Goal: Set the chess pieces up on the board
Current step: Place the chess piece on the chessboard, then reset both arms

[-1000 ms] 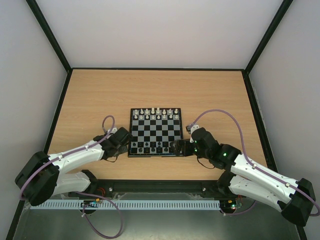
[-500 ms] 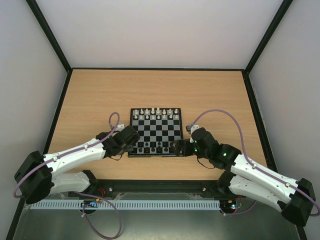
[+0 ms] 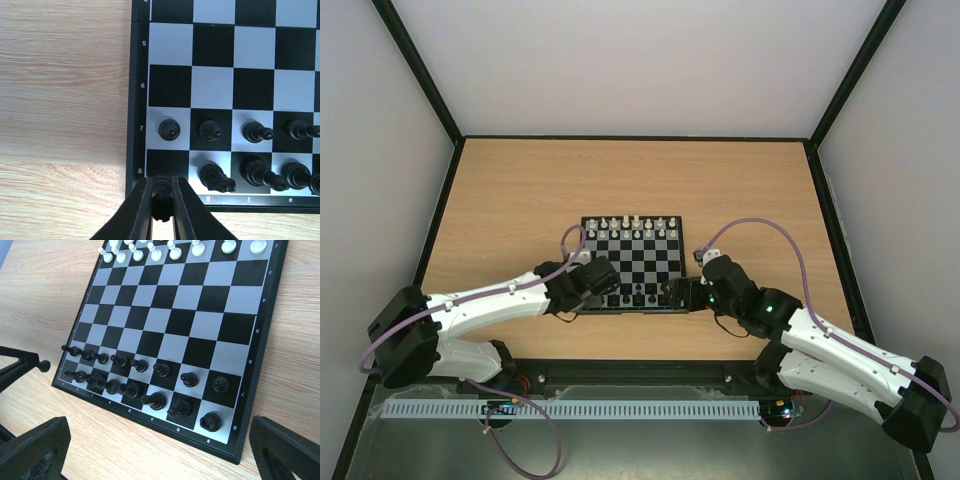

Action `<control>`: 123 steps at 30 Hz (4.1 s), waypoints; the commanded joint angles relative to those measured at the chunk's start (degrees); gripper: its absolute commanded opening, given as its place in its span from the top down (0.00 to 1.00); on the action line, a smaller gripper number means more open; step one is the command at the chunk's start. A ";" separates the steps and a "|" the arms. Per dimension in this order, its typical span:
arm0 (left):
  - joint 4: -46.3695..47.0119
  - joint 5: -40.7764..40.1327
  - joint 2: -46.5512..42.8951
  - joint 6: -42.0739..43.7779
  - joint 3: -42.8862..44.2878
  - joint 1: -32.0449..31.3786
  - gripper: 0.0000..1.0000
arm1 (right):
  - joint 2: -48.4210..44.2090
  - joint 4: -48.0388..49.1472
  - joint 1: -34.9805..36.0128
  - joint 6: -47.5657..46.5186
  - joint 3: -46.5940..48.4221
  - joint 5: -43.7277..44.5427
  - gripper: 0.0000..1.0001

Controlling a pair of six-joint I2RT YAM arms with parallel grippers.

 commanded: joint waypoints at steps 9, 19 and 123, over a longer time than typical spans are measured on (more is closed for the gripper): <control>2.14 -1.97 0.57 0.87 -1.41 -2.77 0.89 | 0.58 -1.77 -0.05 -0.16 0.51 2.37 0.01; 3.04 -2.52 1.02 0.23 -3.14 -3.01 0.88 | 0.98 -1.78 -0.08 -0.09 0.42 2.37 0.01; 46.11 -22.78 -32.58 28.21 -25.61 22.82 0.01 | 13.83 41.27 -31.68 -12.47 -11.92 31.53 0.01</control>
